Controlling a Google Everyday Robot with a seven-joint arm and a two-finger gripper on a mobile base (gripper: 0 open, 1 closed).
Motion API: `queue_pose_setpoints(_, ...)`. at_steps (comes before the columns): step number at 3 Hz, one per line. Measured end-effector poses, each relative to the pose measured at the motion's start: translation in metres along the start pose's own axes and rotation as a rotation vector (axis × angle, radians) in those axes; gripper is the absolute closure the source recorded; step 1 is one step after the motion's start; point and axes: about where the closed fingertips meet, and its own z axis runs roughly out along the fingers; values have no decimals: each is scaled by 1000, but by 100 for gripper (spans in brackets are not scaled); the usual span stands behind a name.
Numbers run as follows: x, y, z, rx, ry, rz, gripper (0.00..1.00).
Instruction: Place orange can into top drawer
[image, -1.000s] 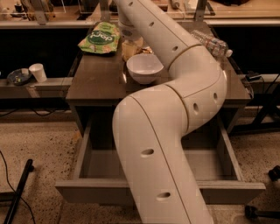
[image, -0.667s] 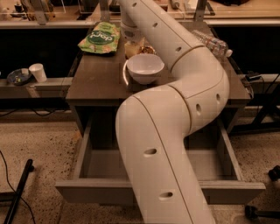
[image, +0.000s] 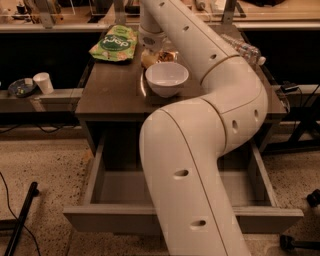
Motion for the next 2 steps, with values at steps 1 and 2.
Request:
queue_pose_setpoints(1,-4,11,2,-42,-10,-34,100)
queue_pose_setpoints(2,-16,18,-27,-60,-99,-84,100)
